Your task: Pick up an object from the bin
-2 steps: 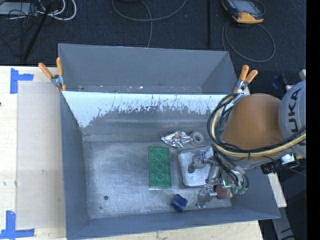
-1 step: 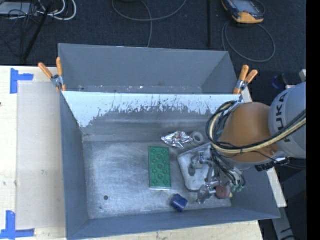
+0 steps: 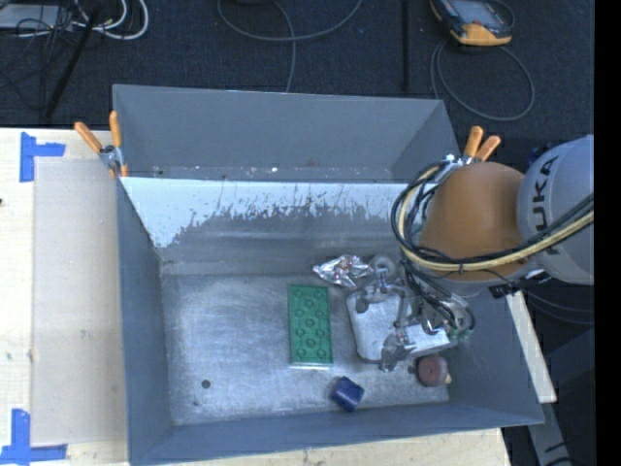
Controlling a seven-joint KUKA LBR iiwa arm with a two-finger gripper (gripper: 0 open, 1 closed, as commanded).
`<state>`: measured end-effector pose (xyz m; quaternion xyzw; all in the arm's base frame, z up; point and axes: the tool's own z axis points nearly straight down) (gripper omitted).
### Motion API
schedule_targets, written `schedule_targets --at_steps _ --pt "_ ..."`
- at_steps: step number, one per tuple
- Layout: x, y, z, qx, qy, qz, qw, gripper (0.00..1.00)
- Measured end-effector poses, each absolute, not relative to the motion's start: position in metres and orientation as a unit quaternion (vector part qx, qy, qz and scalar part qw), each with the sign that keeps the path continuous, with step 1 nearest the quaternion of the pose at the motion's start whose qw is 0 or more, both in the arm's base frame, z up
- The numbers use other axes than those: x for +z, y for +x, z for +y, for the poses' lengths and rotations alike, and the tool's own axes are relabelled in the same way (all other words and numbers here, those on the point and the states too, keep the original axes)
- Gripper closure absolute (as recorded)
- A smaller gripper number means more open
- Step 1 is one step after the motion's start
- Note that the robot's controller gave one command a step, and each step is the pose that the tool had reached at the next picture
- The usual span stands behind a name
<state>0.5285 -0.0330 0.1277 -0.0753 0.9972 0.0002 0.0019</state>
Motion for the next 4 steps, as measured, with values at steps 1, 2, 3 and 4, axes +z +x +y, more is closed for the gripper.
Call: schedule_targets --at_steps 1,2,3,4 --pt "0.073 0.552 0.035 -0.001 -0.109 0.994 0.003 0.0" --pt "0.074 0.573 0.09 -0.001 -0.189 0.982 0.004 0.0" --pt "0.074 0.54 0.141 0.001 -0.113 0.994 0.005 0.0" --pt "0.079 0.541 0.198 0.002 -0.073 0.997 0.002 0.0"
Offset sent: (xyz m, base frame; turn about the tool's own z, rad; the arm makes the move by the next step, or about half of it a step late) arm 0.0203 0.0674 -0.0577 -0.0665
